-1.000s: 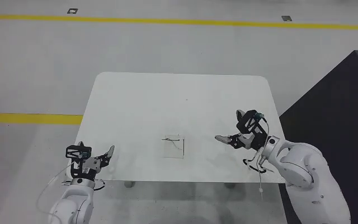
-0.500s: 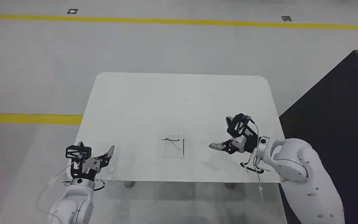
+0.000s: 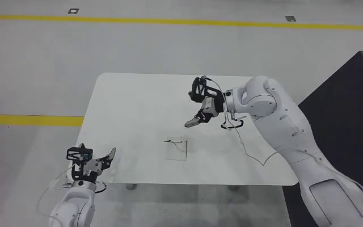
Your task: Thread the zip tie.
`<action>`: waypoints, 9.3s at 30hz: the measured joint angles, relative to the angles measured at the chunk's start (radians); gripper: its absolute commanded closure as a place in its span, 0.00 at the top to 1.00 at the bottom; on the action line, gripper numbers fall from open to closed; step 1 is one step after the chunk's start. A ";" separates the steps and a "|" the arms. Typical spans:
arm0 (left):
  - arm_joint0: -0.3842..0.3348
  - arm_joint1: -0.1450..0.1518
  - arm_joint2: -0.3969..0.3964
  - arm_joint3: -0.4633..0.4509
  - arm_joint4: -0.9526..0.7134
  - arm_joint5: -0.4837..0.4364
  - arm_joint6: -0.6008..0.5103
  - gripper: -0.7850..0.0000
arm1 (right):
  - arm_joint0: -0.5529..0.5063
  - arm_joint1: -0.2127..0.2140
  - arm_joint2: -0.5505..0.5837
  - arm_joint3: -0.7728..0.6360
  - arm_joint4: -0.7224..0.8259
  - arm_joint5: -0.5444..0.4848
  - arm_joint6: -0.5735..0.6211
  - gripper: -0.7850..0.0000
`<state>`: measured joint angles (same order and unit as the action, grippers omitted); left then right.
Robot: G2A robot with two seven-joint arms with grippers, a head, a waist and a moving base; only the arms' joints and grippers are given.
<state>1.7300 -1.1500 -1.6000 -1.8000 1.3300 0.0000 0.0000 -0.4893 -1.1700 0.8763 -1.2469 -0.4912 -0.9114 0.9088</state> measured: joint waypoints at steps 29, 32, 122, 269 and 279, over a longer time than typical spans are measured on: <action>0.000 0.000 0.000 0.000 0.000 0.000 0.000 1.00 | 0.003 -0.004 -0.029 -0.019 0.012 -0.020 -0.028 1.00; 0.000 0.000 0.000 0.000 0.000 0.000 0.000 1.00 | 0.036 -0.027 -0.121 -0.003 0.040 -0.061 -0.061 1.00; 0.000 0.000 0.000 0.000 0.000 0.000 0.000 1.00 | 0.237 -0.409 -0.704 0.578 -0.335 -0.001 -0.174 0.29; 0.000 0.000 0.000 0.000 0.000 0.000 0.000 1.00 | -0.304 0.033 -0.091 -0.645 1.603 0.527 0.004 0.00; 0.000 0.000 0.000 0.000 0.000 0.000 0.000 1.00 | -0.309 0.004 -0.038 -0.645 1.620 0.444 -0.002 0.00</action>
<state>1.7300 -1.1500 -1.6000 -1.8000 1.3300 0.0000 0.0000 -0.7979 -1.1661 0.8385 -1.8922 1.1291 -0.4679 0.9067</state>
